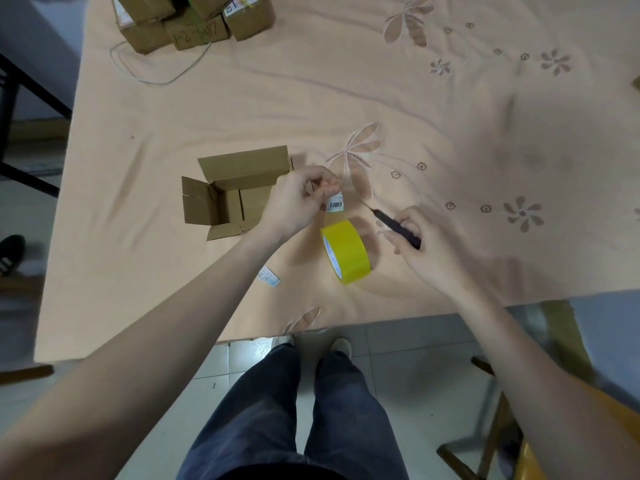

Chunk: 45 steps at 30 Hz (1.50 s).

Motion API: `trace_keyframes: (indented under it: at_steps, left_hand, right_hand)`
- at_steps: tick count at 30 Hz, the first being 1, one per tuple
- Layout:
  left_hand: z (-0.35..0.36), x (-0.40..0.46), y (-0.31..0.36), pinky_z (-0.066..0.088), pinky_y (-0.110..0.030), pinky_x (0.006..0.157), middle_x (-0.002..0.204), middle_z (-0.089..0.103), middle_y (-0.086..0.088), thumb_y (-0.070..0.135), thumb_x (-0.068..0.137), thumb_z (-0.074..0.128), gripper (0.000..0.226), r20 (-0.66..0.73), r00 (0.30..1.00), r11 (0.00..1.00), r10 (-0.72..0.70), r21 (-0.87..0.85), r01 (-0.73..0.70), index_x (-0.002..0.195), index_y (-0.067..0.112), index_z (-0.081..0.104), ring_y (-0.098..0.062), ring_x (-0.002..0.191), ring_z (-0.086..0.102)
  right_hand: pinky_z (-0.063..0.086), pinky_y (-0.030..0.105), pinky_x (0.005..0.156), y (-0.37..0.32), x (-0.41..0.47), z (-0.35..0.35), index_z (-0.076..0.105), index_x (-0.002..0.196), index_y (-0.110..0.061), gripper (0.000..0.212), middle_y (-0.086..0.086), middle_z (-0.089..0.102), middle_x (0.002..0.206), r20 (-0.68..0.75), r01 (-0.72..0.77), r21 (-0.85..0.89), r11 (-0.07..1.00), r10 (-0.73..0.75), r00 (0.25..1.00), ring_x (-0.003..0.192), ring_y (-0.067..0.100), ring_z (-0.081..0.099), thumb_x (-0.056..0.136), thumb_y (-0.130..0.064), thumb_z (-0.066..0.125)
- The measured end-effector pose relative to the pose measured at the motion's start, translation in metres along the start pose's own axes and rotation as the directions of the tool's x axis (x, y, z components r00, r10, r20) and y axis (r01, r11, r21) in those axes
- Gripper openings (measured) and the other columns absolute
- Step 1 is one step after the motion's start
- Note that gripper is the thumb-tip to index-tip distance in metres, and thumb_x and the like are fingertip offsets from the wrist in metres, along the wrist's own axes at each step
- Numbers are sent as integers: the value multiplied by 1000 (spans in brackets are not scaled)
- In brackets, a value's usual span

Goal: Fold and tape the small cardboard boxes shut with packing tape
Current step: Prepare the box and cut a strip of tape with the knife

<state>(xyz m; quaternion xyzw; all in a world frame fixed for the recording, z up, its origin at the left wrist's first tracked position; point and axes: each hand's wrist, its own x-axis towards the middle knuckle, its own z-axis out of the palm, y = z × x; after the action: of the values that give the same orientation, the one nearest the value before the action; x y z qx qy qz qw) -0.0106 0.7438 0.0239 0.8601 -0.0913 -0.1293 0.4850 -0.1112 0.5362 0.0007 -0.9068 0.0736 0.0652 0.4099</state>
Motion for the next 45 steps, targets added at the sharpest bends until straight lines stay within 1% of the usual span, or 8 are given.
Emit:
trace_keyframes:
  at_steps: [4, 10, 17, 23, 29, 33, 40, 45]
  left_hand:
    - [2, 1, 1, 53, -39, 76, 79, 61, 5, 14, 86, 63, 11, -5, 1000, 1000, 12, 22, -12, 80, 21, 68, -23, 80, 63]
    - [3, -2, 4, 40, -13, 65, 79, 62, 3, 11, 87, 62, 11, -10, 1000, 1000, 16, 7, -16, 80, 19, 68, -8, 69, 52]
    - [3, -6, 5, 40, -10, 63, 73, 61, 11, 12, 87, 63, 11, -18, 1000, 1000, 9, 19, -8, 82, 18, 70, 0, 63, 51]
    - [6, -10, 2, 52, -37, 69, 83, 63, 10, 17, 88, 57, 15, -59, 998, 990, -9, 141, 17, 80, 27, 62, -17, 66, 65]
    - [22, -20, -5, 48, -44, 70, 105, 59, 4, 19, 96, 45, 11, -130, 991, 965, 24, 262, 11, 92, 17, 55, -30, 76, 65]
    - [31, -30, -10, 36, -32, 65, 114, 54, 7, 17, 83, 52, 30, -206, 978, 977, -15, 206, 58, 113, 22, 53, -21, 89, 57]
    - [41, -40, -18, 33, 1, 56, 113, 31, 4, 13, 81, 62, 65, -58, 998, 988, -15, 154, 24, 138, 29, 36, -16, 79, 52]
    - [46, -45, -20, 50, -38, 66, 120, 38, -1, 11, 86, 61, 50, -40, 999, 985, 33, 171, -26, 131, 21, 43, -26, 81, 59]
  right_hand:
    - [45, 31, 74, -22, -16, 1, 66, 108, -26, 19, 0, 71, 96, -27, 123, -169, 978, -130, 991, 92, 24, 64, 92, -29, 57]
    - [36, 33, 65, -53, -2, 16, 62, 92, -18, 13, 10, 66, 89, 101, 81, -386, 919, -46, 994, 91, 36, 60, 92, -27, 52]
    - [39, 37, 69, -73, 4, 29, 59, 106, -14, 21, 17, 65, 103, 46, -12, -488, 873, 40, 998, 102, 40, 57, 95, -27, 46]
    - [32, 35, 63, -79, 8, 37, 46, 108, -14, 14, 17, 65, 99, 24, -32, -528, 849, 53, 998, 98, 40, 59, 94, -15, 43]
    - [31, 33, 64, -76, 5, 43, 47, 111, -16, 19, 15, 65, 103, -30, -49, -571, 819, 39, 999, 97, 37, 60, 93, -10, 44]
    - [31, 34, 63, -74, 6, 44, 47, 111, -17, 17, 15, 65, 103, -45, -45, -562, 826, 24, 999, 98, 38, 61, 95, -14, 45]
    - [32, 33, 64, -73, 9, 41, 51, 116, -19, 23, 13, 67, 102, -34, -18, -580, 814, -3, 999, 97, 38, 62, 94, -16, 46]
    - [33, 34, 66, -74, 13, 42, 51, 115, -19, 22, 14, 67, 103, -23, -20, -591, 806, 8, 1000, 99, 39, 60, 94, -14, 47]
